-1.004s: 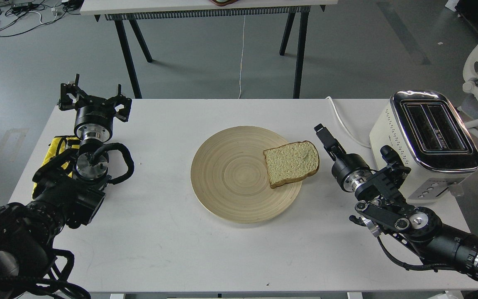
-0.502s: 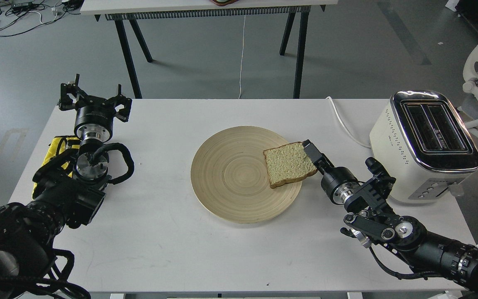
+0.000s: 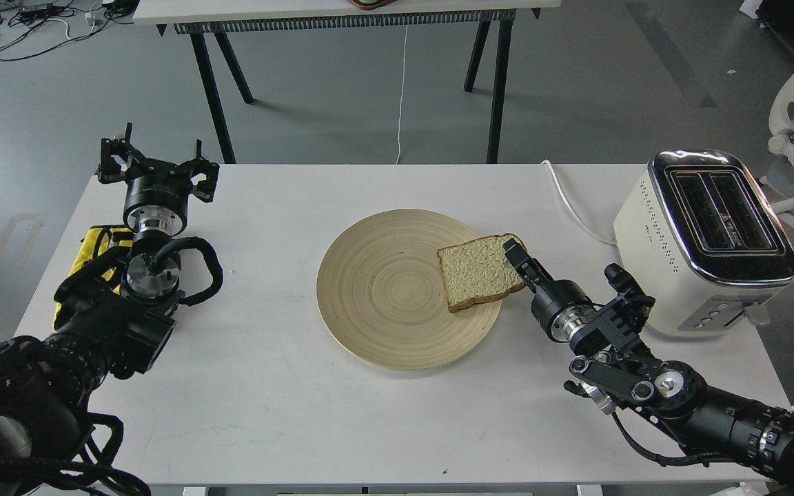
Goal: Put bread in toaster with right arm
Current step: 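Close the right gripper on the edge of the bread slice, then lift the bread slice with the right gripper up above the toaster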
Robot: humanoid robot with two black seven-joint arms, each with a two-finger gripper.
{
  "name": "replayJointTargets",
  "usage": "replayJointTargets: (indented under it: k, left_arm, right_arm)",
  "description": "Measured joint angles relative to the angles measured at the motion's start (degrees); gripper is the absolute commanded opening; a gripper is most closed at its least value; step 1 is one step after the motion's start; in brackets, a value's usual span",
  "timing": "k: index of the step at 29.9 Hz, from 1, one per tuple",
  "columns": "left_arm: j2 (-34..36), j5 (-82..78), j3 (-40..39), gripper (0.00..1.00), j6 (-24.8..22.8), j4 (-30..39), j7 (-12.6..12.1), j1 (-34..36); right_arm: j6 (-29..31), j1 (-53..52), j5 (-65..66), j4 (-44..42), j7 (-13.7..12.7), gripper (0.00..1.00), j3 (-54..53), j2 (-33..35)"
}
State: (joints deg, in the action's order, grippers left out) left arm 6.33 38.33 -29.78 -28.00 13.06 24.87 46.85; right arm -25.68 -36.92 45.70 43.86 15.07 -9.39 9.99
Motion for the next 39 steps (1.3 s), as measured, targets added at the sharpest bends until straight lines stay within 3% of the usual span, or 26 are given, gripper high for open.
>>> replayJointTargets:
  k: [2,19,32,39]
  left_arm:
    - [0.0,0.0,0.0,1.0,0.0,0.0,0.0,0.0]
    - [0.0,0.0,0.1,1.0,0.0,0.0,0.0,0.0]
    - [0.0,0.0,0.0,1.0,0.0,0.0,0.0,0.0]
    - [0.0,0.0,0.0,1.0,0.0,0.0,0.0,0.0]
  right_arm:
    - [-0.2,0.0,0.0,0.0,0.0,0.5,0.0,0.0]
    - [-1.4,-0.1,-0.2,0.2,0.1,0.07,-0.2,0.0]
    - [-2.3,-1.1,-0.7,4.5,0.4,0.04,-5.4,0.8]
    - [-2.3,-3.8,-0.7,8.9,-0.3,0.04,-8.9,6.6]
